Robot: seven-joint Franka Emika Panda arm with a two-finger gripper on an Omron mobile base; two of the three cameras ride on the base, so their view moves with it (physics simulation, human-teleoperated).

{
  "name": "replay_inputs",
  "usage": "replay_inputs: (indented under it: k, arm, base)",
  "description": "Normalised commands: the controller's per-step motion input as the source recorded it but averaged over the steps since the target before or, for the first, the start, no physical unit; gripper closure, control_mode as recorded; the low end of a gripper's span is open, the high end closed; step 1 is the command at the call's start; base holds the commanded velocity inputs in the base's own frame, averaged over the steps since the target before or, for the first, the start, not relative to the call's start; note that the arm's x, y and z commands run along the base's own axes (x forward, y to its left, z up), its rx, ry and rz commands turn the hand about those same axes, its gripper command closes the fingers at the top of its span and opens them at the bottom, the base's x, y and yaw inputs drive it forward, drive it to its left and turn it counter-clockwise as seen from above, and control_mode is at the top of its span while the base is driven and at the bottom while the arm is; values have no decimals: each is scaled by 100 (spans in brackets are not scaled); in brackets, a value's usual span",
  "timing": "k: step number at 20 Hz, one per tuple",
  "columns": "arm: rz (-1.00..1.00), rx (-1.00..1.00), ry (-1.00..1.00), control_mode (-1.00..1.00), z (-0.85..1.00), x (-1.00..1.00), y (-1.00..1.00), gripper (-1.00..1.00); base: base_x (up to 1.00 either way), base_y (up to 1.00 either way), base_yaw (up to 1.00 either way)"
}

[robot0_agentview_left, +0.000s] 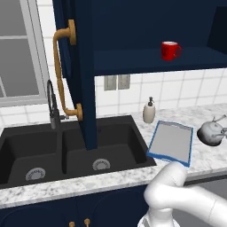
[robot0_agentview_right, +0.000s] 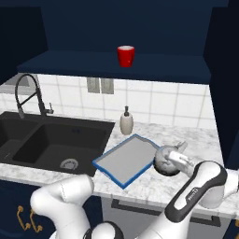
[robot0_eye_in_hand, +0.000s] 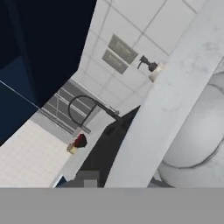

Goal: Pick the kettle from the counter and place it on the tray. Then pick the mug from the cabinet and place it on the tray. Then close the cabinet doors.

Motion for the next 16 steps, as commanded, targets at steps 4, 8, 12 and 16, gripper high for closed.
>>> replay_inputs:
  k: [4,8,12,16]
  arm:
    - [0,8,-25,-100,54,0,60,100]
    - [-1,1,-24,-100,23,0,88,100]
    - [-5,0,-3,-100,0,3,82,100]
    - [-11,0,10,-100,0,15,35,100]
  base:
    - [0,0,0]
    - [0,0,0]
    - [0,0,0]
    - [0,0,0]
